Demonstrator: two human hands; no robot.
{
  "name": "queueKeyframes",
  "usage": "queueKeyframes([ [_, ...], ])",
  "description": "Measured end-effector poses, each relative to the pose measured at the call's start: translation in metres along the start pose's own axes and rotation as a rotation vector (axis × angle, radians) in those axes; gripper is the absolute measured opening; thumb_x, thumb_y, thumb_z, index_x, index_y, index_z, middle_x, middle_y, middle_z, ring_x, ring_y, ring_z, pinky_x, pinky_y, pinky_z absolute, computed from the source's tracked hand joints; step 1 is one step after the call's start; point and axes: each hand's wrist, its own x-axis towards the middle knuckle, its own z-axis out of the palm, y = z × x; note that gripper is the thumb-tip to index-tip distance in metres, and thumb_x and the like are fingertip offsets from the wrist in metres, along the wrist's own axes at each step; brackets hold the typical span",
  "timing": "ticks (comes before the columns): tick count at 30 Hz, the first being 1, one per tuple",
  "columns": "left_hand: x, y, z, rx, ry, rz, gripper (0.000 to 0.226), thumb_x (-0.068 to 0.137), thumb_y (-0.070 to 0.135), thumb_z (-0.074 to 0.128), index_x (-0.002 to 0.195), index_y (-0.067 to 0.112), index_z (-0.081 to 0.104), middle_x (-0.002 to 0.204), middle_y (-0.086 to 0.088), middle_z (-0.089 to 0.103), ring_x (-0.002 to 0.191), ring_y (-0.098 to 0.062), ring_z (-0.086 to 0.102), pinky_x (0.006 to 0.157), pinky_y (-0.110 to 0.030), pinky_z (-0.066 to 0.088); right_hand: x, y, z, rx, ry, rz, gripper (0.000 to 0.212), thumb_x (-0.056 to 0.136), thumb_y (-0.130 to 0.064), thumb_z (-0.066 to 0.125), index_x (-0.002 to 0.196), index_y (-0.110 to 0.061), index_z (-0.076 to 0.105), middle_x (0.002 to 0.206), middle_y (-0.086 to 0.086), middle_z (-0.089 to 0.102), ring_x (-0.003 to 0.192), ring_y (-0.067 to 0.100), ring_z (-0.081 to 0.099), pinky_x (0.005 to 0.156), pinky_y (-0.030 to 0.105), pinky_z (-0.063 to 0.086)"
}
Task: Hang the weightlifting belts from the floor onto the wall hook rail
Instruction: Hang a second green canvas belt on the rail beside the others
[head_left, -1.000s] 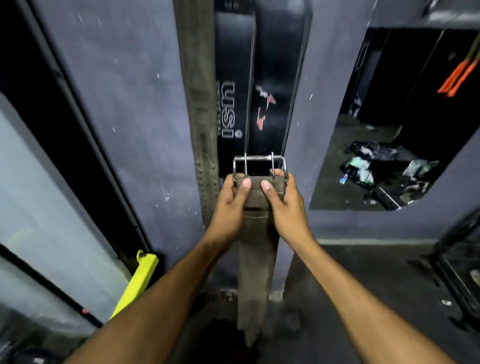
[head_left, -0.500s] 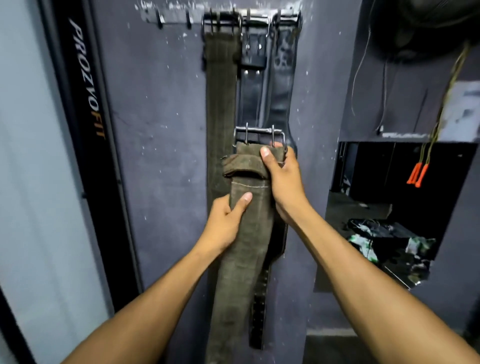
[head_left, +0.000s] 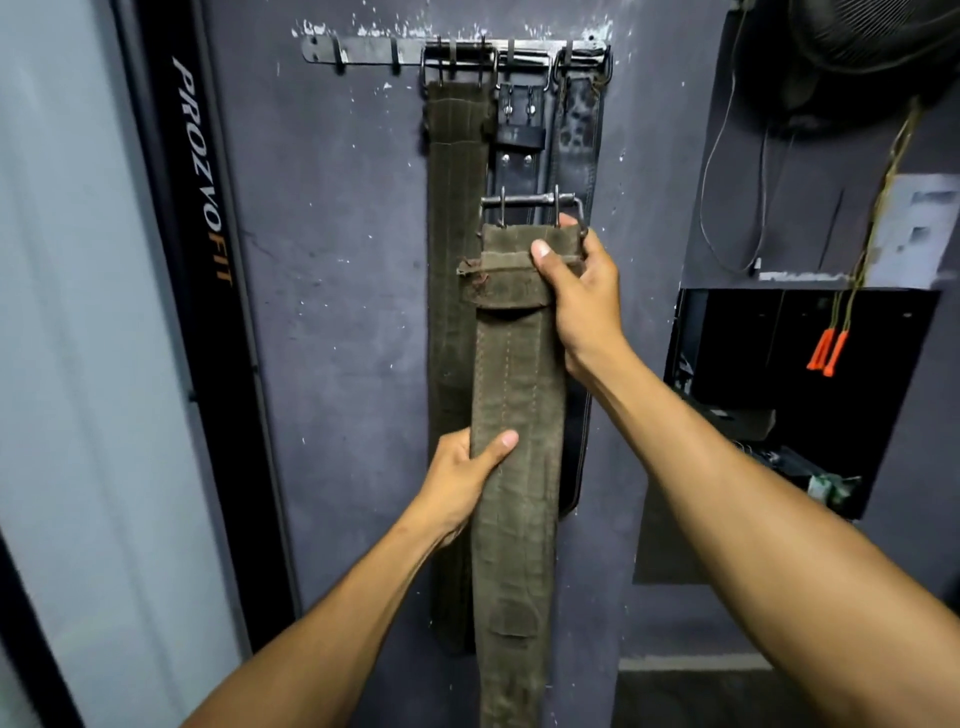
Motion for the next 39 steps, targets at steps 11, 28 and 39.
queueKeyframes([
  [11,-0.013,-0.057,-0.009,-0.015,-0.131,-0.196,0.033,0.077,0.033,0.086,0.107,0.02,0.082,0.114,-0.011,0.079,0.107,-0.025,0.076,0.085,-0.032,0.061,0.03,-0.032,0.004,-0.028,0.001,-0.042,0.048,0.099,-0.008,0.068,0.144,-0.005,0.051,0.11,0.003,0.074,0.099,0.012,0.073,0.097,0.033,0.061],
  [28,-0.007,-0.059,-0.035,0.014,-0.217,-0.291,0.061,0.073,0.027,0.087,0.127,0.006,0.066,0.124,-0.011,0.075,0.116,-0.023,0.072,0.093,-0.032,0.059,0.031,-0.016,-0.004,0.01,0.016,0.023,0.047,0.101,-0.008,0.065,0.145,-0.002,0.05,0.124,0.02,0.072,0.112,0.03,0.072,0.106,0.05,0.056],
  [39,0.077,0.106,0.019,0.024,0.226,0.048,0.038,0.105,0.029,0.055,0.108,-0.004,0.072,0.093,-0.014,0.079,0.082,-0.023,0.078,0.078,-0.037,0.063,-0.034,0.059,-0.003,-0.19,-0.081,0.098,0.026,0.094,-0.028,0.073,0.113,-0.012,0.066,0.112,0.009,0.078,0.109,0.028,0.074,0.103,0.054,0.056],
])
